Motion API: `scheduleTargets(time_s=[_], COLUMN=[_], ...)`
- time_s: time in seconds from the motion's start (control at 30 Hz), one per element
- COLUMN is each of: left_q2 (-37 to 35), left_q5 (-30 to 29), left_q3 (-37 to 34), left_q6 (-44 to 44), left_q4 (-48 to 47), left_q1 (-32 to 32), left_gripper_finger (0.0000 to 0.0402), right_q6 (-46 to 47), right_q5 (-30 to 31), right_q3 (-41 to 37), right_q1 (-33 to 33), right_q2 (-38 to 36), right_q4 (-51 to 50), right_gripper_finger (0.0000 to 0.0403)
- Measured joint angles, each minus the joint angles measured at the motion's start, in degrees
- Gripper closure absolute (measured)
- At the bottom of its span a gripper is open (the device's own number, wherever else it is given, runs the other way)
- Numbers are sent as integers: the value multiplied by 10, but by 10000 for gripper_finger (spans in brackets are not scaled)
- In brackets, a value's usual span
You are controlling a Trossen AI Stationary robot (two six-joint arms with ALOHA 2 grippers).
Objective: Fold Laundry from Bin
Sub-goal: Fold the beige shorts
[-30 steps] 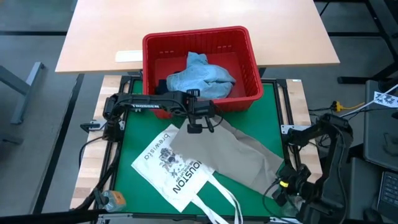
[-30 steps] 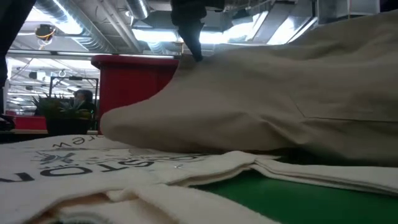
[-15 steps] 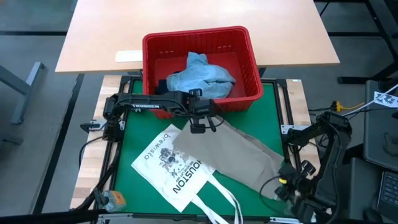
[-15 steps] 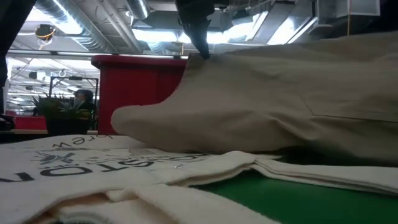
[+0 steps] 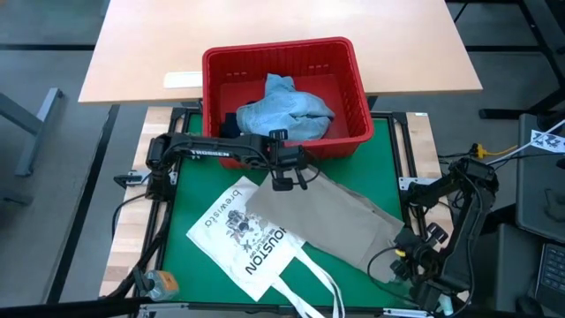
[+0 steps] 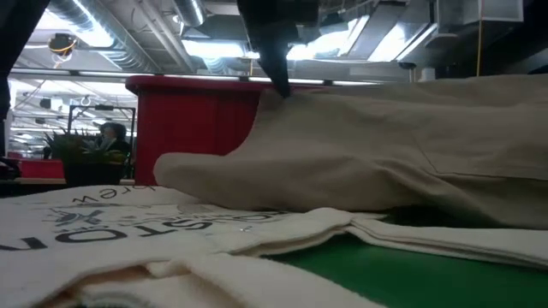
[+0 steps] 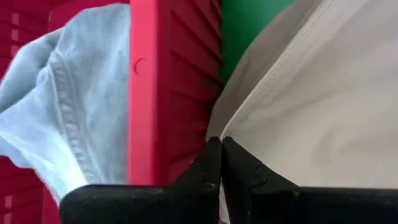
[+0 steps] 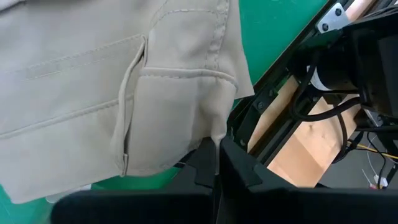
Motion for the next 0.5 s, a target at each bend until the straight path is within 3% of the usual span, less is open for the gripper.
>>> scheduleTargets(time_s=[0.5], left_q2=[0], left_q5=[-24], left_q3=[-34], left_q6=[0], left_q4=[45], left_q1=[6], left_gripper_finger=[401], right_q6=[-26], right_q5=[33], right_q3=[0], right_q1=[0], right_q2=[-9], right_q4=[-1], right_gripper_finger=[397])
